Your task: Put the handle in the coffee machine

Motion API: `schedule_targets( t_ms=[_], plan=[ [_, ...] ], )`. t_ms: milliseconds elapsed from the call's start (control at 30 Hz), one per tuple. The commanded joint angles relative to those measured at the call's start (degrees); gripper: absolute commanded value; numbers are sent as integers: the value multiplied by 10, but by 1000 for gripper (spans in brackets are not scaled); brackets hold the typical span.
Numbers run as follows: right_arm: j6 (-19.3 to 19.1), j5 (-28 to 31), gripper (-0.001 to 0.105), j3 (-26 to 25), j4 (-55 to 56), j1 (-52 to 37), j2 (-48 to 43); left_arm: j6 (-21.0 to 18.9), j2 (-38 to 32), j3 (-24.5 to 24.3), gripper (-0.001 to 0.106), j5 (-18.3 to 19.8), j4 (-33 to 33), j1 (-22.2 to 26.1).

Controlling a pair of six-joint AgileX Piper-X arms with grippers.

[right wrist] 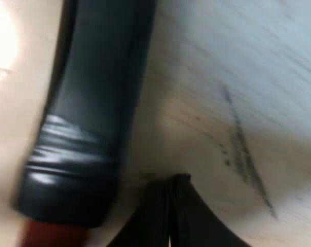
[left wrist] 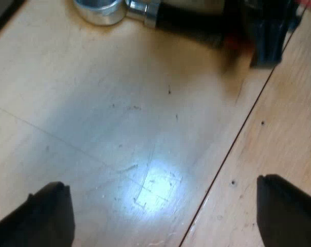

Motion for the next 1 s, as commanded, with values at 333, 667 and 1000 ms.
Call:
schedule_targets(
  t_ms=[333,667,1000],
  plan=[
    [-1,-149,0,-114,-135,16,103,-14,-1,-61,74,-56,56,-3],
    [34,-141,0,-168,-175,16,150,-14,-1,-73,74,-74,63,-3],
    [34,-115,0,-176,-73,16,80,-12,-1,-76,74,-85,76,-3]
  ],
)
